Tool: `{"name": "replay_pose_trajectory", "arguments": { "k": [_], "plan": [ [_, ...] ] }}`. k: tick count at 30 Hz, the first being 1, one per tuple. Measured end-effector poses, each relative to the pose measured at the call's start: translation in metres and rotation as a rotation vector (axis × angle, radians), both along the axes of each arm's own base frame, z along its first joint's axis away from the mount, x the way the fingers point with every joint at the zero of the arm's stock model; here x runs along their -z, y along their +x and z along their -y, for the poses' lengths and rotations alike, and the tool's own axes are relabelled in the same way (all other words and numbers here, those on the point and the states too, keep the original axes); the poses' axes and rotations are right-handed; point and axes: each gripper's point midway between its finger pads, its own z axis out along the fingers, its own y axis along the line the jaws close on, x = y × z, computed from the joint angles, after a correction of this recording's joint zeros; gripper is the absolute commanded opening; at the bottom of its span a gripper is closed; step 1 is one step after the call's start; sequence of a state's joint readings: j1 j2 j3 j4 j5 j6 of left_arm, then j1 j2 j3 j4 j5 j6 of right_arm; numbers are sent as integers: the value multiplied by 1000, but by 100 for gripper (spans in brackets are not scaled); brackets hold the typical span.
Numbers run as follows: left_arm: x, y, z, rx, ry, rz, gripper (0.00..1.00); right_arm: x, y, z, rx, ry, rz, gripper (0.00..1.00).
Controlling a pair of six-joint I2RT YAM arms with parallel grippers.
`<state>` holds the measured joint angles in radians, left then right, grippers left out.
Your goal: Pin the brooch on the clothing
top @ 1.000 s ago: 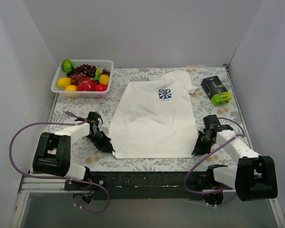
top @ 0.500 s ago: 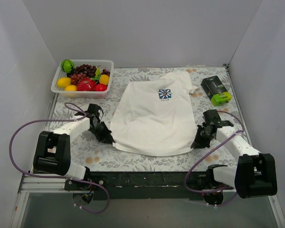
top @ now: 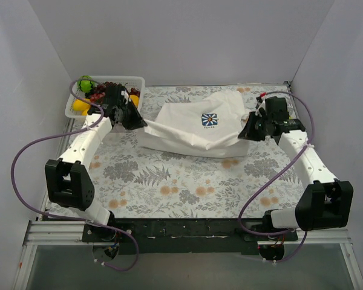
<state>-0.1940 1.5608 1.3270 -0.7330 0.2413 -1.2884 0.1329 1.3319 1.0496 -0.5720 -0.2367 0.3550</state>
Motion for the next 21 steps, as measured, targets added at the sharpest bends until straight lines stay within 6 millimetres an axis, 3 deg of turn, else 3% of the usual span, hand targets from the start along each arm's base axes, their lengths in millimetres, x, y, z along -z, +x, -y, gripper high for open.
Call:
{"name": "replay_pose_trajectory", "arguments": {
  "k": [2,5,9,15,21],
  "plan": [
    [-37,23,3,5,-7,97,0,-36,22,-4,-6,12,90,1],
    [-97,48,9,17,-35,256,0,-110,54,-8,-13,36,280,1],
    [-191,62,15,29,-92,505,0,-206,65,-12,-22,73,520,1],
    [-297,22,7,26,-154,806,0,-306,30,-8,-29,109,781,1],
    [-403,-42,-7,24,-193,1100,0,-395,-35,6,4,132,1054,1]
  ]
}}
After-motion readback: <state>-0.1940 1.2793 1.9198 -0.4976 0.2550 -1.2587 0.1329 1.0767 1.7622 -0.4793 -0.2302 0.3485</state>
